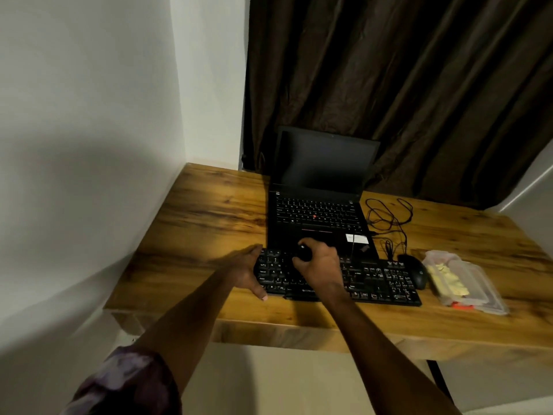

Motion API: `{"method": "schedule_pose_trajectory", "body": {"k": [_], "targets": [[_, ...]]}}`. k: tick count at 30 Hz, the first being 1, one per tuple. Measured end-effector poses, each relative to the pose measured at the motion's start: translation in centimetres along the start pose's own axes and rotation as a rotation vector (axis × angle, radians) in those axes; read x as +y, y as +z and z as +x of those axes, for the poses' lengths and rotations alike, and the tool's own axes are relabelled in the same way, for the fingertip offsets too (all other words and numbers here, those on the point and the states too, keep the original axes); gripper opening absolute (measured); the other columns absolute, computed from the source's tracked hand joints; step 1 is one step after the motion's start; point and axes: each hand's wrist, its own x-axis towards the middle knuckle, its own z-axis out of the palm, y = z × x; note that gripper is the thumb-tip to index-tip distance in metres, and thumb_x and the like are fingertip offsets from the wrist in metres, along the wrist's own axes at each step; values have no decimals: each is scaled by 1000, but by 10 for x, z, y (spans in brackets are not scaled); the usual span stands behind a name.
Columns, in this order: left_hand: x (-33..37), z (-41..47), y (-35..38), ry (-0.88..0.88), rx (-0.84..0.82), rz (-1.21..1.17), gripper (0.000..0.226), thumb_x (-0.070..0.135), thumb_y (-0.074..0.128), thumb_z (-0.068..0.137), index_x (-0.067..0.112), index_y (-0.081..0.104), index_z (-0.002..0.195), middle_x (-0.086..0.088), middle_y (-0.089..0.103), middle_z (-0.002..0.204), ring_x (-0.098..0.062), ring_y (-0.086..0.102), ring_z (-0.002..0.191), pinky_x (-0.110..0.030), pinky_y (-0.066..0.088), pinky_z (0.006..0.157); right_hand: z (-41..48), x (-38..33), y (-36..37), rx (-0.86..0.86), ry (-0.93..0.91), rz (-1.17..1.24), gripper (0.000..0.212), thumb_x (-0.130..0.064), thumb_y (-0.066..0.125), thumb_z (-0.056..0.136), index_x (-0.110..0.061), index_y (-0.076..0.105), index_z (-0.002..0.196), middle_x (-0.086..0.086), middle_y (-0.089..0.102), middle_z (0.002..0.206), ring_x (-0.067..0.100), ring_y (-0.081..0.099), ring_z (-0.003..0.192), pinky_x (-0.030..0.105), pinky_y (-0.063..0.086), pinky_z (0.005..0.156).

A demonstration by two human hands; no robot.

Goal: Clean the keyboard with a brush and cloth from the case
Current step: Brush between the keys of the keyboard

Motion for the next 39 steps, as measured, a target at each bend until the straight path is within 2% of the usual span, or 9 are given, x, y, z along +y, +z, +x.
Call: {"method": "schedule_pose_trajectory", "body": {"k": [6, 11, 15, 19, 23, 29, 31, 35, 39], "targets": [[1, -3, -1, -4, -14, 10, 133, 59, 91, 31, 28, 30, 145, 9, 45, 146, -23, 50, 128, -40, 48, 100, 3, 9, -4, -13, 72, 152, 41, -20, 81, 80, -21, 67, 118, 2, 68, 104, 11, 69, 59, 21, 57, 49], [0, -2, -1, -32, -25, 46, 157, 71, 85, 26, 27, 10, 157, 6, 23, 163, -27, 36, 142, -46, 41, 110, -2, 33, -26, 69, 124, 11, 42, -25, 80, 81, -21, 66, 121, 6, 71, 103, 12, 68, 76, 32, 62, 70], [5, -4, -1, -17, -9, 58, 147, 54, 94, 46, 20, 7, 159, 5, 19, 164, -27, 32, 144, -38, 37, 112, -7, 16, -10, 33, 66, -97, 44, -32, 77, 81, -32, 61, 123, 4, 68, 105, 15, 66, 78, 33, 61, 74], [2, -2, 5, -23, 10, 111, 146, 60, 90, 52, 18, 0, 160, 2, 10, 167, -25, 25, 148, -37, 32, 116, -10, -4, 18, 15, -2, -9, 45, -35, 76, 76, -34, 62, 119, 2, 70, 104, 18, 68, 88, 33, 59, 81], [-1, -4, 6, -20, -2, 122, 146, 63, 87, 56, 19, -6, 159, 1, 0, 168, -24, 15, 152, -40, 26, 120, -11, -18, 23, -19, 21, 181, 37, -28, 81, 74, -28, 69, 109, -2, 73, 92, 9, 70, 73, 32, 62, 63], [0, -7, 1, -43, 2, 124, 159, 72, 85, 40, 21, -10, 158, 4, 8, 167, -27, 28, 147, -44, 36, 114, -13, 2, 2, -24, 149, 280, 36, -16, 82, 79, -16, 68, 113, 7, 72, 91, 9, 67, 54, 19, 53, 45], [0, -6, 2, -36, 3, 114, 157, 66, 88, 45, 19, -11, 158, 3, 5, 168, -27, 25, 149, -42, 33, 116, -14, 6, -1, 16, 146, 202, 38, -21, 82, 79, -19, 69, 115, 6, 71, 96, 11, 69, 61, 18, 54, 48], [2, -8, 2, -21, 20, 108, 154, 61, 90, 50, 19, -11, 158, 3, 8, 167, -25, 27, 148, -39, 35, 114, -16, -11, 15, 19, 33, 90, 40, -30, 81, 76, -28, 69, 114, 0, 72, 100, 12, 69, 84, 29, 61, 76], [2, -7, 2, -26, 13, 64, 154, 59, 90, 47, 16, -7, 158, -1, 25, 162, -24, 41, 138, -33, 43, 104, -24, -42, 30, -81, -54, 251, 30, -16, 78, 77, -23, 71, 106, -4, 72, 91, 7, 69, 82, 27, 61, 74]]}}
